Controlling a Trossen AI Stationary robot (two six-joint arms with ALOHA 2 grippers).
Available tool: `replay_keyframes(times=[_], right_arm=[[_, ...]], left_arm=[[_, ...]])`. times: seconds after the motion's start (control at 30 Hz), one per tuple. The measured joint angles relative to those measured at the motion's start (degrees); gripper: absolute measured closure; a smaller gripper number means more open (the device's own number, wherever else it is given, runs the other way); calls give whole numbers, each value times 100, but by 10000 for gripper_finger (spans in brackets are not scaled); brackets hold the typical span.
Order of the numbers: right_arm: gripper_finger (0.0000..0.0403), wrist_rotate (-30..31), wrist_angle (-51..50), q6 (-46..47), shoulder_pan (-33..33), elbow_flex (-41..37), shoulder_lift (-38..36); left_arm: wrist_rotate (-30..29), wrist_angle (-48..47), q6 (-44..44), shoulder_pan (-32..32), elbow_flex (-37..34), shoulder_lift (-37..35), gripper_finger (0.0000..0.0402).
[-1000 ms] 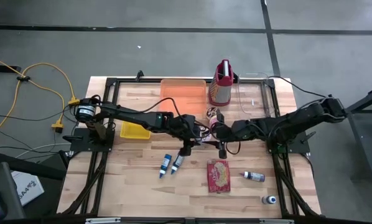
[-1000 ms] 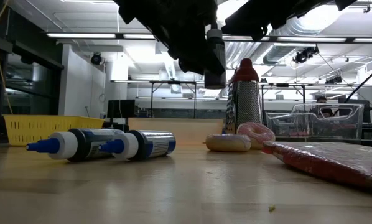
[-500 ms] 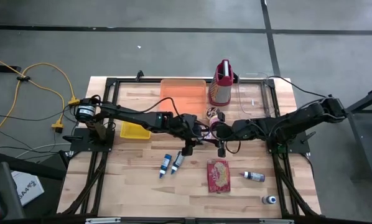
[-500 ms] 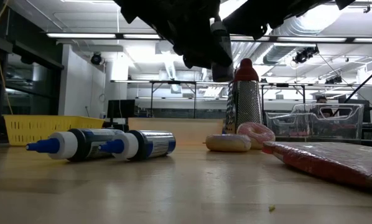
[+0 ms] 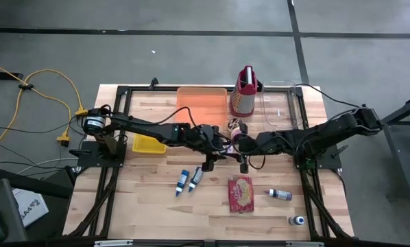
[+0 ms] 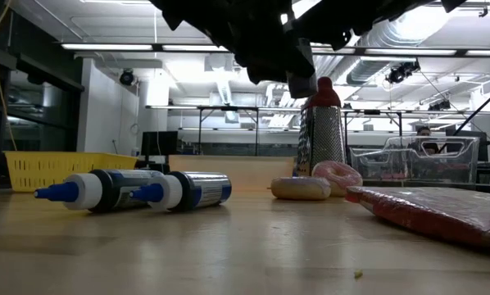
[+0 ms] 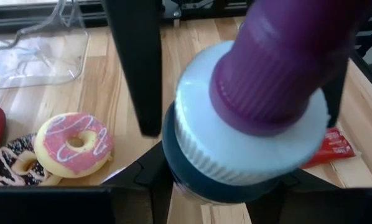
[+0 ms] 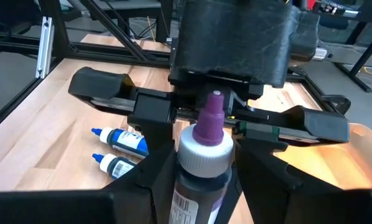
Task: Pick & Place Food Item
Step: Put the left violet food coloring bottle into the transparent bin
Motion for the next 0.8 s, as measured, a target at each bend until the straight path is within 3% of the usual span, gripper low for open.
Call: replay_keyframes(times=[0.43, 0.8], right_arm=[[250, -11, 47, -3, 0, 0, 0], [287, -50, 45, -1, 0, 0, 0]], left_arm=[[4, -6, -2, 0, 0, 0, 256], [2, 28, -2, 0, 0, 0, 256]])
